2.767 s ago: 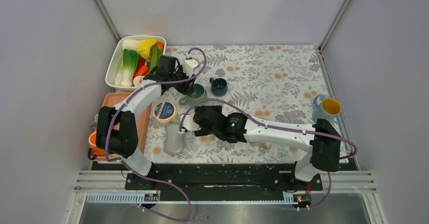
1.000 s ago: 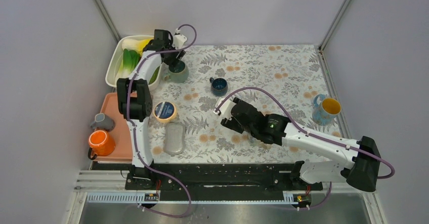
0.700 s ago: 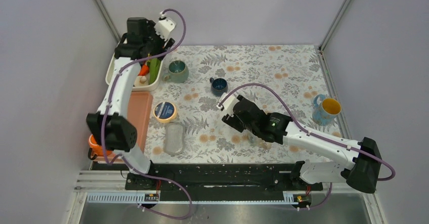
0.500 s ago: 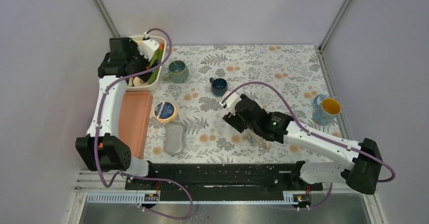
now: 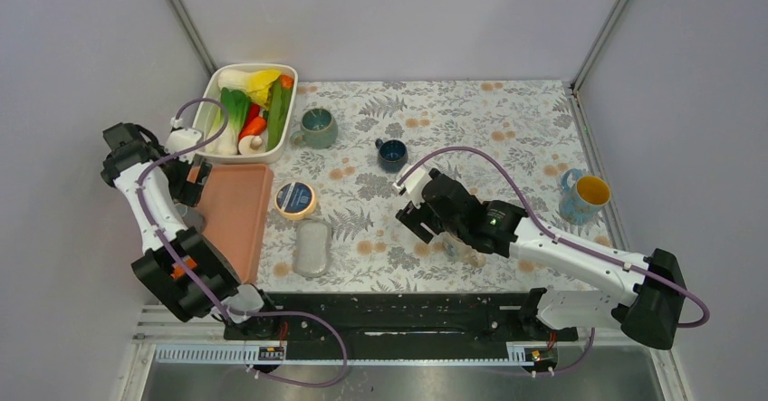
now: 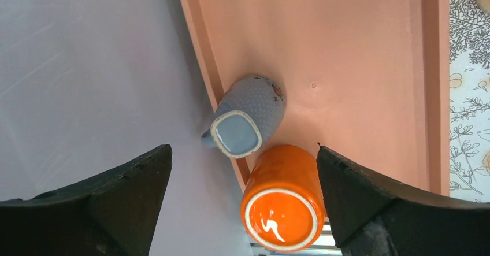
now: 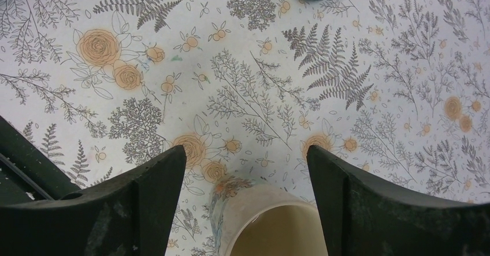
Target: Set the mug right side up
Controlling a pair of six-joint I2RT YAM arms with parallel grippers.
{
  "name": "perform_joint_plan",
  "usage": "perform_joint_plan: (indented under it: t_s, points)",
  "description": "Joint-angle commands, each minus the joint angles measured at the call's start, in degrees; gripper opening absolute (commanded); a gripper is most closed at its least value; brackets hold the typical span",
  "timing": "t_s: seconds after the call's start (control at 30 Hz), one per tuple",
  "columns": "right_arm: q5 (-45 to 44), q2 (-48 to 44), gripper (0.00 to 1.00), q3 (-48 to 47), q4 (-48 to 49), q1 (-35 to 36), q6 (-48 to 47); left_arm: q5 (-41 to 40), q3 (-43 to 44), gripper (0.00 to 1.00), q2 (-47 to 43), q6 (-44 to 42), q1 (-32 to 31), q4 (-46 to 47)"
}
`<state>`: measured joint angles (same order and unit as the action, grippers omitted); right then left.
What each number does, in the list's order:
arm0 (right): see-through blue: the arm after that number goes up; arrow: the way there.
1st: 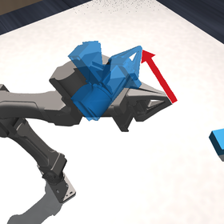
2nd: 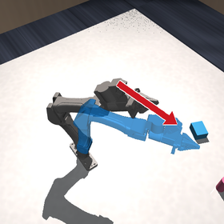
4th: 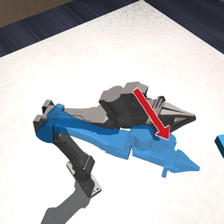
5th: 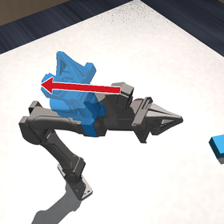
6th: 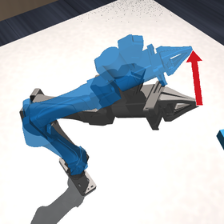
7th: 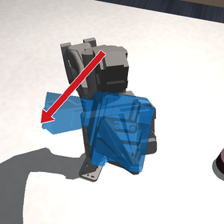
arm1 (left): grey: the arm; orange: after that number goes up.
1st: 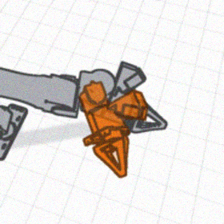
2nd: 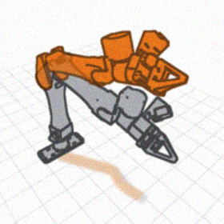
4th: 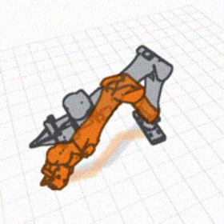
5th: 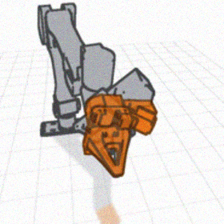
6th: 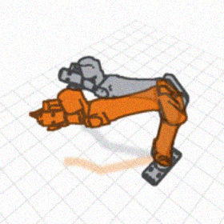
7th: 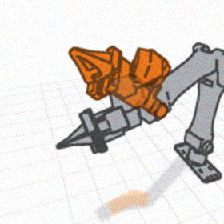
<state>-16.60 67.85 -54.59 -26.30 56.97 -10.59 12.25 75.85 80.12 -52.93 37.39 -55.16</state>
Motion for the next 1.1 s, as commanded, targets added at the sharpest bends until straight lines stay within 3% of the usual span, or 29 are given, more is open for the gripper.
perform_joint_plan:
  t_s: [0.0,0.2,0.33,0.53,0.63,0.9,1.07]
  points:
    - [1.7,0.0,0.87,-0.4,1.5,-0.2,1.2,4.6,1.8,0.99,6.0,-4.2,2.1,0.8]
    - [1.1,-0.7,0.87,0.7,1.6,-0.2,1.2,3.8,3.2,0.99,14.6,-7.5,4.8,2.5]
    - [1.1,-0.4,0.87,0.9,1.6,-0.1,1.3,4.9,1.1,0.90,15.5,-8.8,4.9,2.5]
    - [1.1,-0.6,0.87,1.1,1.5,-0.2,0.6,6.4,-0.9,0.54,15.2,-9.3,4.8,0.7]
    - [0.9,-0.7,0.87,1.0,1.5,-0.2,0.4,8.3,-0.9,0.41,16.0,-7.8,4.4,-0.5]
    - [0.8,-0.6,0.87,0.5,1.5,-0.2,0.0,11.9,-5.8,0.38,14.6,-5.0,-5.3,0.0]
    - [1.0,-0.9,0.87,1.0,1.2,-0.2,0.1,12.3,-3.8,0.62,11.8,-0.9,-5.6,-0.7]
